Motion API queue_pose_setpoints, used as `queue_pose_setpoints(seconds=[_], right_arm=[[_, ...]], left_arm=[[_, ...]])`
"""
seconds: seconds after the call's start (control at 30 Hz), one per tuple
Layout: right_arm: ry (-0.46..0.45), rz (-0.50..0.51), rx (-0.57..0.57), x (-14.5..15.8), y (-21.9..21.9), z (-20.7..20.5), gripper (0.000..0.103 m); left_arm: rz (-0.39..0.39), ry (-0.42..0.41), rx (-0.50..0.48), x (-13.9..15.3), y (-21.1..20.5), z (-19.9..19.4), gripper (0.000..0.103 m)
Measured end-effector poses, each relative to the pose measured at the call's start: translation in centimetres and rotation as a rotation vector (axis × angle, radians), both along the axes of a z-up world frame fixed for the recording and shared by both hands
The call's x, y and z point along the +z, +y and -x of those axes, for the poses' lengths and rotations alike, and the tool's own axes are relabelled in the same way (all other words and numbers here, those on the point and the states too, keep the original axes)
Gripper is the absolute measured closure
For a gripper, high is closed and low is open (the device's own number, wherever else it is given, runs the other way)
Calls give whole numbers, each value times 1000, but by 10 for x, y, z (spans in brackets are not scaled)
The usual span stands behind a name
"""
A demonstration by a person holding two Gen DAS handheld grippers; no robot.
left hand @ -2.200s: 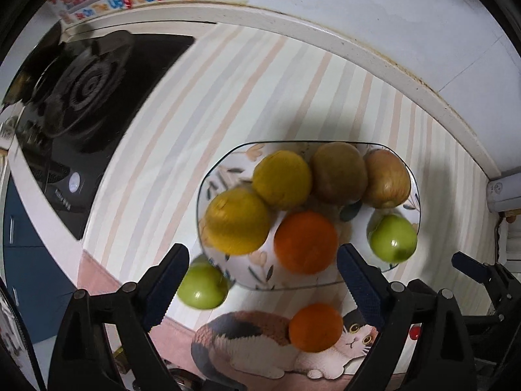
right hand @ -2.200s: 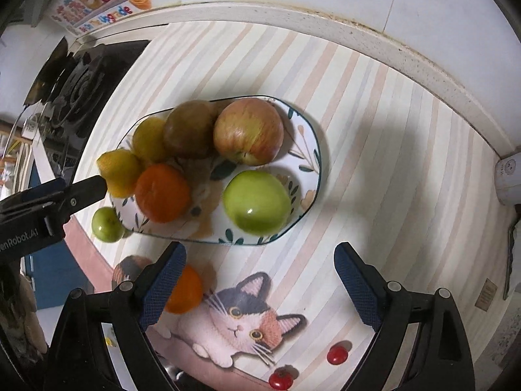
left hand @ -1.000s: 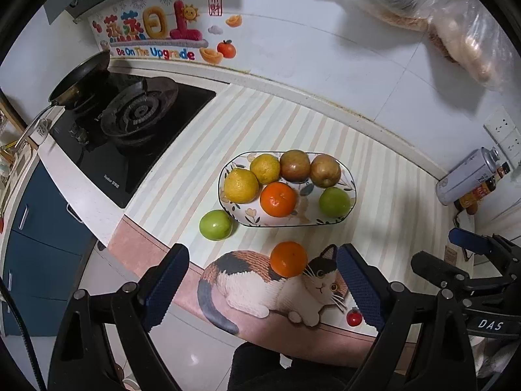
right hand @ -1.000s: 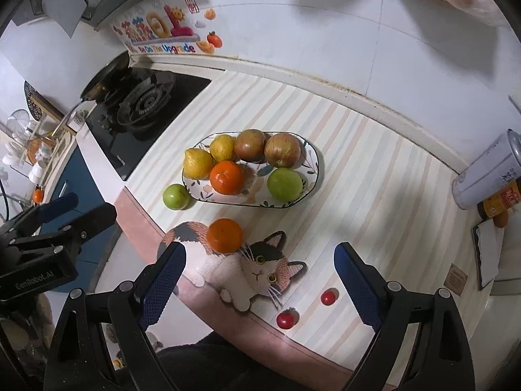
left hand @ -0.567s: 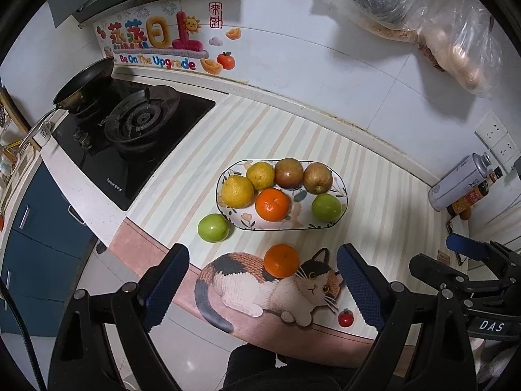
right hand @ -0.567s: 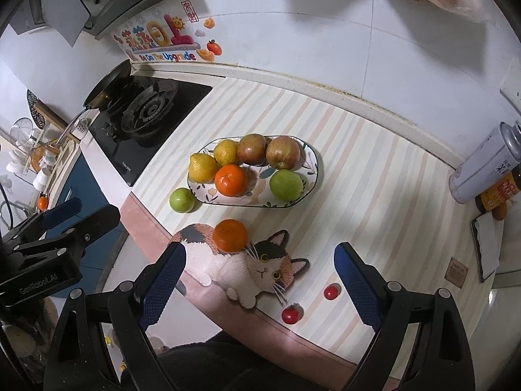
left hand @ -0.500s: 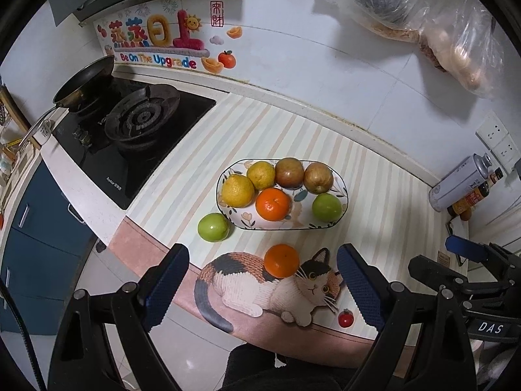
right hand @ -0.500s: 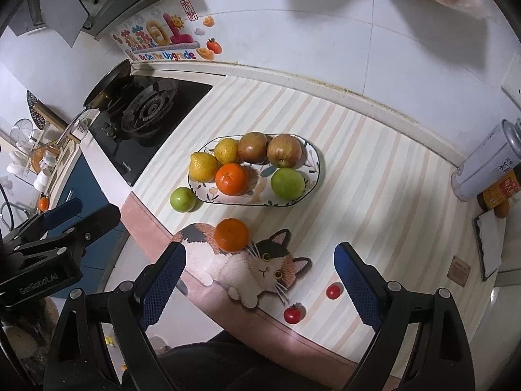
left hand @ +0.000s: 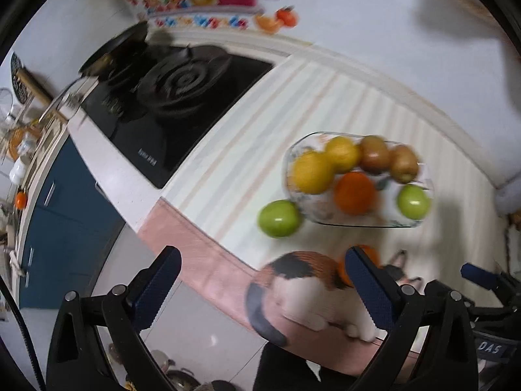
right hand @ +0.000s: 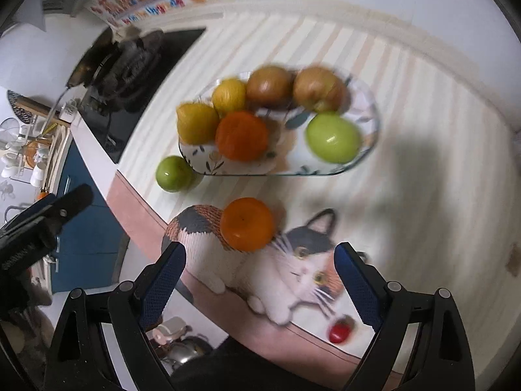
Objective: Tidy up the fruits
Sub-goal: 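Lift both open tools away from the plate toward the remaining orange, then grasp the orange with the right tool while the left tool grasps the green apple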
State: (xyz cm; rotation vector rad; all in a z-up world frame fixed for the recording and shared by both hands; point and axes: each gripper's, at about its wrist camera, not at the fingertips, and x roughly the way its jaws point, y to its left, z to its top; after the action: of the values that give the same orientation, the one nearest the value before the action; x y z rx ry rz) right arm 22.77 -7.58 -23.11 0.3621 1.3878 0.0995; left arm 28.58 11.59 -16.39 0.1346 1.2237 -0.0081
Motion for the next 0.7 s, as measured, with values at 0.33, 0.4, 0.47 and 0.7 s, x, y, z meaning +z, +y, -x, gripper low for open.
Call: queue_pose_setpoints(seconds=[0.33, 0.4, 0.47, 0.7], right_arm=[[139, 32, 64, -104, 56, -38, 28], [131, 41, 56, -111, 57, -39, 34], [124, 28, 55, -113, 55, -40, 36], [141, 34, 55, -112, 39, -30, 36]], left_arm=[[25, 135, 105, -81, 35, -51, 0], [43, 153, 101, -91, 33, -57, 0], [51, 166, 83, -100, 28, -62, 0], [86, 228, -28, -130, 4, -78, 3]])
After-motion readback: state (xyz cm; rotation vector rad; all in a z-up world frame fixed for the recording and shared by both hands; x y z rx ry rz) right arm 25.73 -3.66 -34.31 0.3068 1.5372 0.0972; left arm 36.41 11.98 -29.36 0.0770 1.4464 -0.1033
